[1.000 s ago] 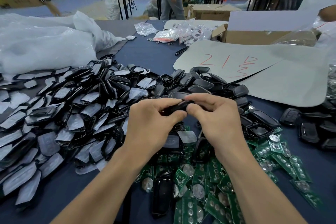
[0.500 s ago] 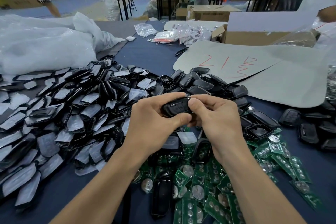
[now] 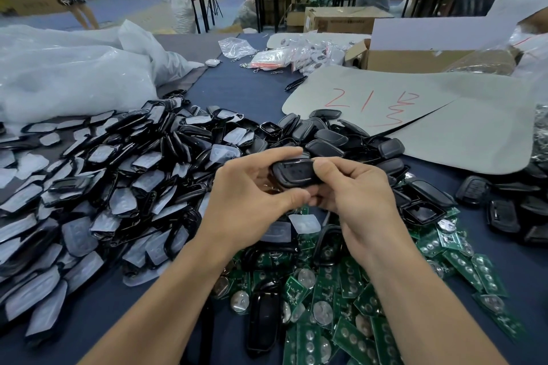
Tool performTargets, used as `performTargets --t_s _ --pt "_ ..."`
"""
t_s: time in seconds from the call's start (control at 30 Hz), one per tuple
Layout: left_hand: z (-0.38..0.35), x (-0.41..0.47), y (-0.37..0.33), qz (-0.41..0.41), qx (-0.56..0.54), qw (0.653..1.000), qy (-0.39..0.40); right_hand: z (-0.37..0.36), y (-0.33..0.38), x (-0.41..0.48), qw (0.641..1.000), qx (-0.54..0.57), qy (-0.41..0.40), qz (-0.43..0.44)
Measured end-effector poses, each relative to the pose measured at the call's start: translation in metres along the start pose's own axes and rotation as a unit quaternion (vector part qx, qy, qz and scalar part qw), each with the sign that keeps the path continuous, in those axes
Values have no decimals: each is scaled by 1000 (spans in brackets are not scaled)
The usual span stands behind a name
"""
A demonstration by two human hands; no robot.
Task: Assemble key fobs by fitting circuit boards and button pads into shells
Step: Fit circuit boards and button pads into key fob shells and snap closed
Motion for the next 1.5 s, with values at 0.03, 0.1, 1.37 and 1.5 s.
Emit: performTargets --t_s 0.03,0.1,1.37,1.5 --pt "0 1 1 1 -6 1000 3 0 -1 0 1000 11 6 -11" --pt "0 4 2 8 -33 999 8 -1 -5 0 999 27 20 -32" --pt "4 -1 -5 -7 -133 990 -37 -11 -6 0 981 144 112 -57" --pt "-2 0 -3 3 -97 995 19 -5 -5 2 989 73 118 -49"
Point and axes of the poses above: each hand's wrist, its own x-axis towards the middle knuckle, its own z-axis out of the back of the hand, y = z × x, the point moved 8 cm from there along x, towards the middle knuckle, and after that the axes turned 6 degrees about z, right-handed, at the moved point
